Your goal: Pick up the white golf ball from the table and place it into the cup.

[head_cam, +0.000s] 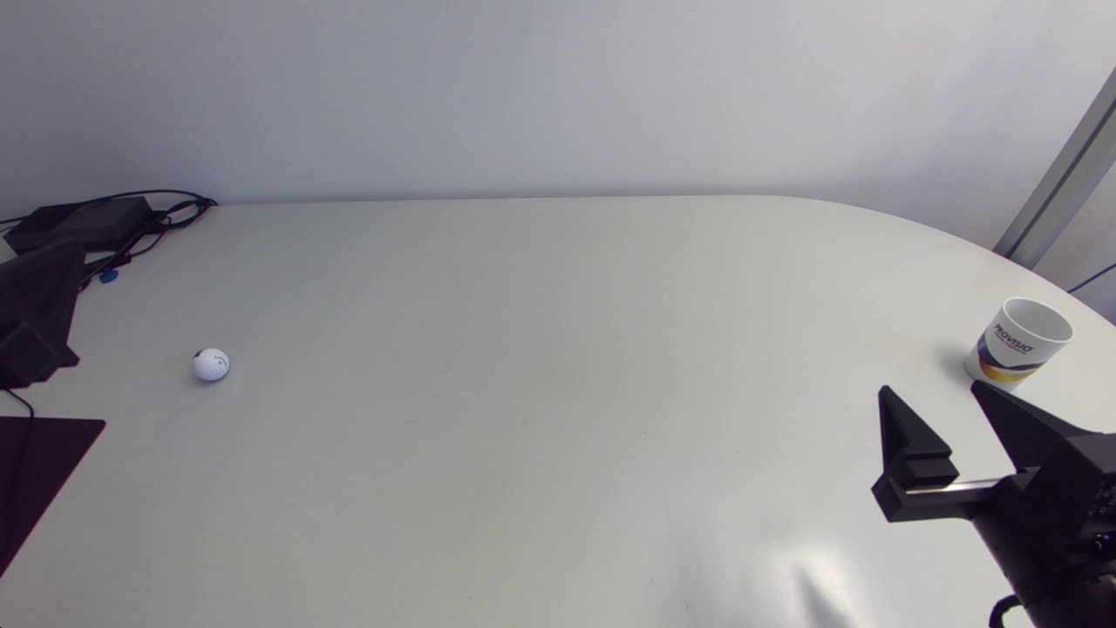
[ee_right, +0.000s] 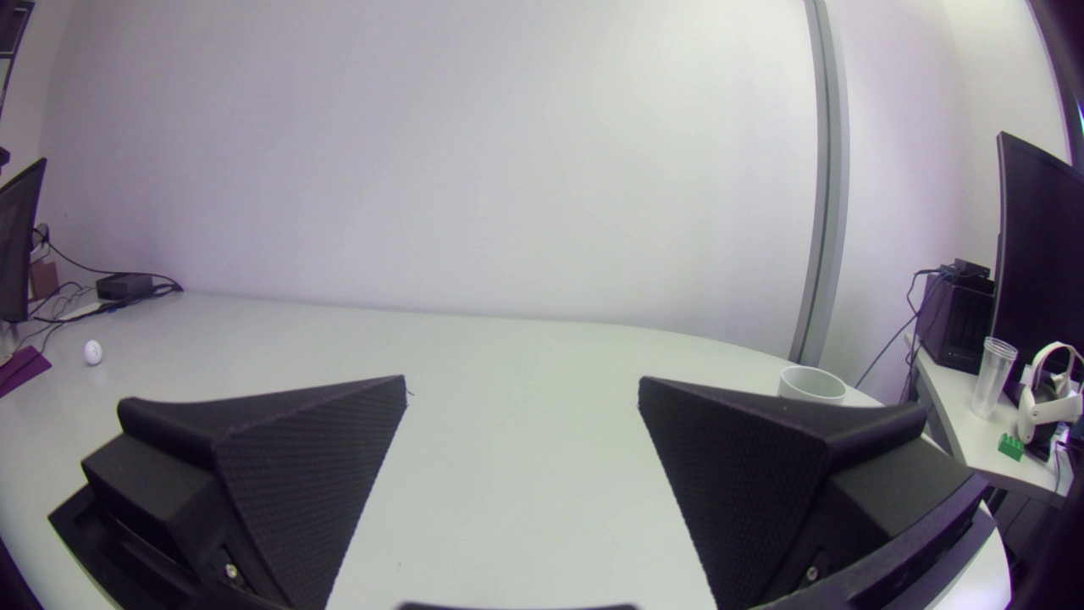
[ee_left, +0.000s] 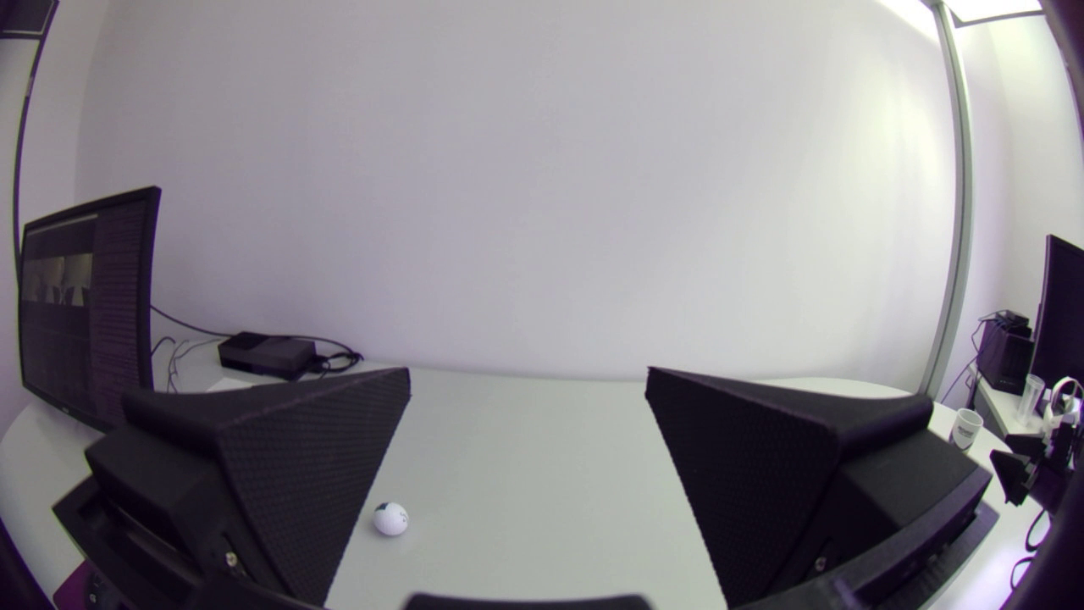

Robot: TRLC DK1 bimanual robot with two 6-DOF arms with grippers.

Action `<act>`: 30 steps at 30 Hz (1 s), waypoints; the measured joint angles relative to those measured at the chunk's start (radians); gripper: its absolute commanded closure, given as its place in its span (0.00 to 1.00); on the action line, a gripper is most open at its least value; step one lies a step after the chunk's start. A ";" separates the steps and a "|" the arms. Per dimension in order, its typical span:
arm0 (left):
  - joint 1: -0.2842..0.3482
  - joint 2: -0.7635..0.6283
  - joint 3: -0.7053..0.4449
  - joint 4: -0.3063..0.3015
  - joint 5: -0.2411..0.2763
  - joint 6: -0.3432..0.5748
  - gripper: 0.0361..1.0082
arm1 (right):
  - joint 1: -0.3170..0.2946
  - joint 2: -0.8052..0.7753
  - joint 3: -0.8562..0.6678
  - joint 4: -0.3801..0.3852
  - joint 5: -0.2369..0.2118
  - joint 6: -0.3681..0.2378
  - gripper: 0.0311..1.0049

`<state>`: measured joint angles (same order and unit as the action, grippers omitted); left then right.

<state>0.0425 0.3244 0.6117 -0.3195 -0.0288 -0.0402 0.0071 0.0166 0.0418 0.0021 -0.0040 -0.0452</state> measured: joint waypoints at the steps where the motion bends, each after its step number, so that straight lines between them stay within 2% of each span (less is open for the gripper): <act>1: 0.005 0.034 0.023 -0.017 0.000 -0.011 0.01 | 0.000 0.000 0.000 0.000 0.000 0.000 0.04; 5: 0.046 0.176 0.104 -0.089 0.004 -0.050 0.01 | 0.000 0.000 0.000 0.000 0.000 0.000 0.04; 8: 0.086 0.288 0.164 -0.135 0.034 -0.076 0.01 | 0.000 0.000 0.000 0.000 0.000 0.000 0.04; 16: 0.230 0.513 0.218 -0.178 0.275 -0.142 0.01 | 0.000 0.000 0.000 0.000 0.000 0.000 0.04; 18: 0.261 0.571 0.233 -0.198 0.315 -0.145 0.01 | 0.000 0.000 0.000 0.000 0.000 0.000 0.04; 27: 0.300 0.729 0.277 -0.226 0.325 -0.145 0.01 | 0.000 0.000 0.000 0.000 0.000 0.000 0.04; 30: 0.310 0.789 0.305 -0.226 0.304 -0.145 0.01 | 0.000 0.000 0.000 0.000 0.000 0.000 0.04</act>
<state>0.3527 1.1133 0.9165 -0.5457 0.2749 -0.1852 0.0067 0.0166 0.0418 0.0021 -0.0036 -0.0452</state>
